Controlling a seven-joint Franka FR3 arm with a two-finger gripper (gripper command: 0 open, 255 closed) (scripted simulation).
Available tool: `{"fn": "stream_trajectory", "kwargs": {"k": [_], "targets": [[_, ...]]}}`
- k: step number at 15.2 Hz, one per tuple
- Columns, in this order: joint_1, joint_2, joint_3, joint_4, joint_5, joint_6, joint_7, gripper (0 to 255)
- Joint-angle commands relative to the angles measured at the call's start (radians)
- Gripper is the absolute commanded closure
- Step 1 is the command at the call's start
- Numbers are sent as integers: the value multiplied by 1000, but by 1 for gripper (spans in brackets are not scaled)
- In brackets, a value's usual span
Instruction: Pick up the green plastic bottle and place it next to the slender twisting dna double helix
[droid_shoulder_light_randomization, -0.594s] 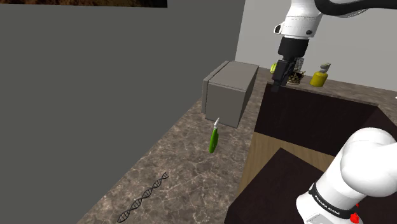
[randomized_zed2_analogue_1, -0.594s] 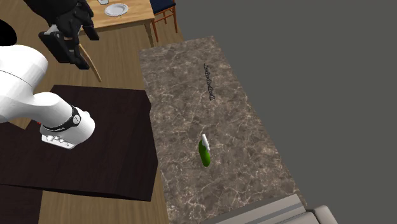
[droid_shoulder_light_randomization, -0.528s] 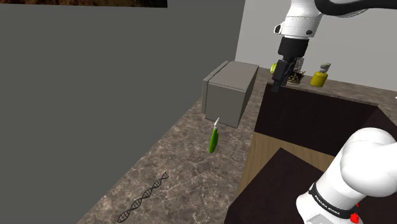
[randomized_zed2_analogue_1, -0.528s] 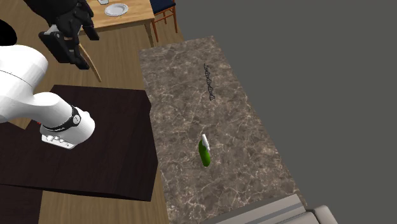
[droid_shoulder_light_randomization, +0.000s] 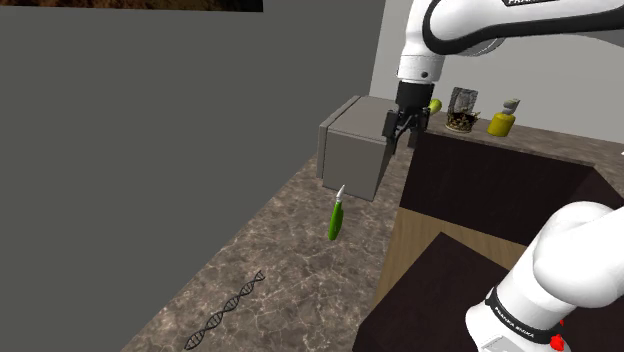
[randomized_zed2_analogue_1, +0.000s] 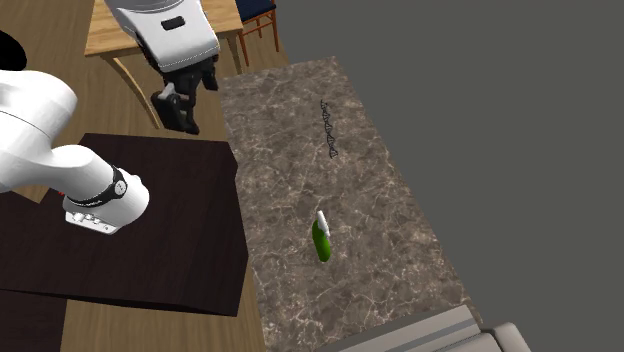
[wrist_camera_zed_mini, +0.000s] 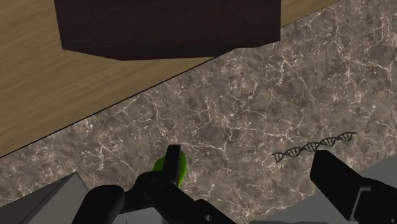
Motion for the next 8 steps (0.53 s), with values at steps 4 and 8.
{"fn": "stream_trajectory", "kwargs": {"k": [4,8], "targets": [[-28,189,5,47,37,98,109,0],[-46,342,-1,102,66,162,187,0]]}}
